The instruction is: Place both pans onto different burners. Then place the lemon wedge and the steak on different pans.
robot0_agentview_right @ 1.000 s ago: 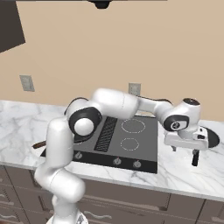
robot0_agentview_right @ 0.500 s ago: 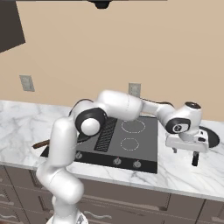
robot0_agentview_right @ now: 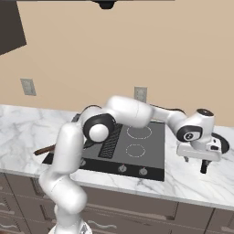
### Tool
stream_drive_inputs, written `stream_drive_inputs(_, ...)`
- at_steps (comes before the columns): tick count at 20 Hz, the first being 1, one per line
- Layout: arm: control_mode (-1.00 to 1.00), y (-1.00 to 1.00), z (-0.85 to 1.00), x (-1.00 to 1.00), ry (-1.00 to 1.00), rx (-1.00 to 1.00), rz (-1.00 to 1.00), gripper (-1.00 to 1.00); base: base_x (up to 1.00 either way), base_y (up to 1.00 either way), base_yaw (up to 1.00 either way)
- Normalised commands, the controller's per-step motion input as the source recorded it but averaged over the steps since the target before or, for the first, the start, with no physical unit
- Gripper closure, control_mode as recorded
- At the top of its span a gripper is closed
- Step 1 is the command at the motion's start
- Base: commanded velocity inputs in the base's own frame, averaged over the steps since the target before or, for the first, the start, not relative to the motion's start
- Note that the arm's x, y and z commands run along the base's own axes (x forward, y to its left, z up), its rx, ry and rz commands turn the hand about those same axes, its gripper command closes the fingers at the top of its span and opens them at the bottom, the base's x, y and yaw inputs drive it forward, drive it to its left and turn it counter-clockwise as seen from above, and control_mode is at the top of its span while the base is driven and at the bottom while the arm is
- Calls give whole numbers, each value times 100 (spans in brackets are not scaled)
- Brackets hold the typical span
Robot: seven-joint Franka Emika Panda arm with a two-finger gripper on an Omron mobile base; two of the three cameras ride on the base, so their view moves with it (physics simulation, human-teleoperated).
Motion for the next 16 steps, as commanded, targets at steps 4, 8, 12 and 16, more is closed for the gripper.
stream_drive_inputs(4, -100, -7, -14, 4, 0, 0, 0, -100, 0, 0, 0)
stream_drive_inputs(8, -100, -6, -10, 10, 0, 0, 0, -100, 0, 0, 0)
stream_drive_inputs(12, -100, -9, -6, 13, 0, 0, 0, -100, 0, 0, 0)
stream_drive_inputs(16, -100, -8, 0, 13, 2, 0, 0, -100, 0, 0, 0)
